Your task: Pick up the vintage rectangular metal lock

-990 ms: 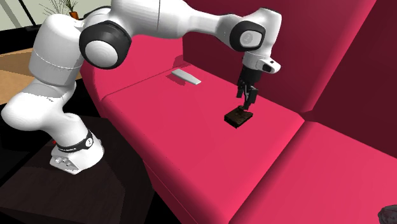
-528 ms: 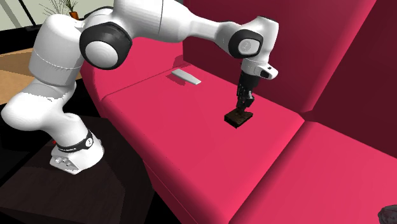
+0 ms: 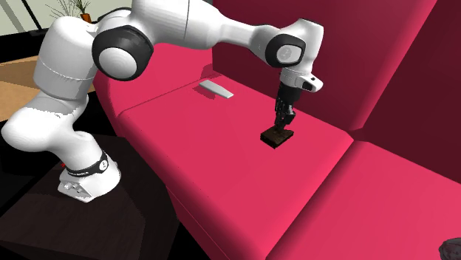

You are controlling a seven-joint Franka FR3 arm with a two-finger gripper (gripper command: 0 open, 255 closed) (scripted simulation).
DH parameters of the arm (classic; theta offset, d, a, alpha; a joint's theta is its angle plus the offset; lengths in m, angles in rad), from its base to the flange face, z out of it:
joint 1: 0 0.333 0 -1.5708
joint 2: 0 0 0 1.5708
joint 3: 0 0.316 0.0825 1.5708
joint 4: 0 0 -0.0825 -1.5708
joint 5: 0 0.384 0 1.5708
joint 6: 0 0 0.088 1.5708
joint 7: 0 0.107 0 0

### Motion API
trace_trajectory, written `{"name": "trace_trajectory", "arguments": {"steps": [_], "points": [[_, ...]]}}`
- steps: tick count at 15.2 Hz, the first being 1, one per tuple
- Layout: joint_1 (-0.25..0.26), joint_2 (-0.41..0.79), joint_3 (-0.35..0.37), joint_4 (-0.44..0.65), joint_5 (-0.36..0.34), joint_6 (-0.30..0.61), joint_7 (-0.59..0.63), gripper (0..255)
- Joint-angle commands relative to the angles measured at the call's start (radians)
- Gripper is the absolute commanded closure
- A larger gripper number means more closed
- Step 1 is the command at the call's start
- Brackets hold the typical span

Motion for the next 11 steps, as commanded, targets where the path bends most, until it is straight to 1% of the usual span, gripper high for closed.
{"name": "trace_trajectory", "arguments": {"steps": [1,11], "points": [[0.001,0.000,0.000,0.011,0.001,-0.012,-0.002,255],[0.010,-0.010,0.002,0.129,0.005,-0.139,-0.016,255]]}}
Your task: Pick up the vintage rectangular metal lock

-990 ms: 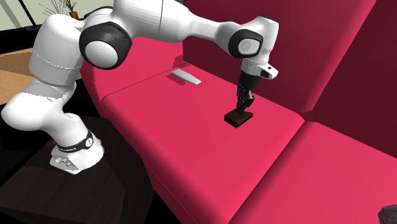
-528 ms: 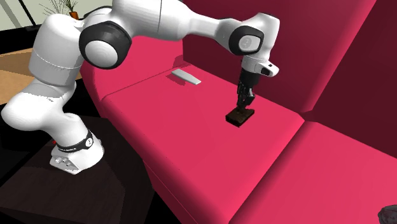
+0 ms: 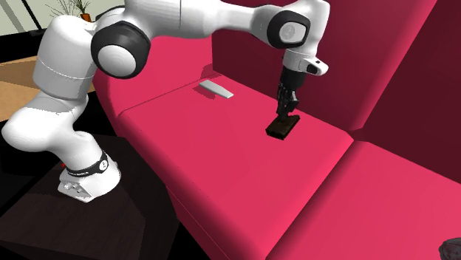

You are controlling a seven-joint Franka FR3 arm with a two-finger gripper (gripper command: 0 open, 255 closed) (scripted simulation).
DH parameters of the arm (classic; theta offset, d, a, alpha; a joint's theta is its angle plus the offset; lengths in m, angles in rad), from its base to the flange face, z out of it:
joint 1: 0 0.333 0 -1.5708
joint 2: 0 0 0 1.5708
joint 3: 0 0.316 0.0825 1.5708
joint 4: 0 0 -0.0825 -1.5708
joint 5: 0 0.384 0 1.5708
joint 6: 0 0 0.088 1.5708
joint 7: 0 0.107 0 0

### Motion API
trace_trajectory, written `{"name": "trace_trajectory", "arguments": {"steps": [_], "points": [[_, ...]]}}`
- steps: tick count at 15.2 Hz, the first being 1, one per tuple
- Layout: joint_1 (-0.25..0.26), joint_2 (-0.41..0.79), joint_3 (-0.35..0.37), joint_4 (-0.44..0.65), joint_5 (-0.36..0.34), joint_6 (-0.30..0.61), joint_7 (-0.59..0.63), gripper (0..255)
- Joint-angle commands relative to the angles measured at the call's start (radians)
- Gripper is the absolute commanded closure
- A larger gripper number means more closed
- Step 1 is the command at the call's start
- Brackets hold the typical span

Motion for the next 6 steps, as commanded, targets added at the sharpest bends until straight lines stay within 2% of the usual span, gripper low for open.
{"name": "trace_trajectory", "arguments": {"steps": [1,6], "points": [[0.003,0.005,0.000,0.033,0.000,-0.028,-0.004,255],[0.008,0.011,-0.001,0.085,0.000,-0.074,-0.009,255]]}}
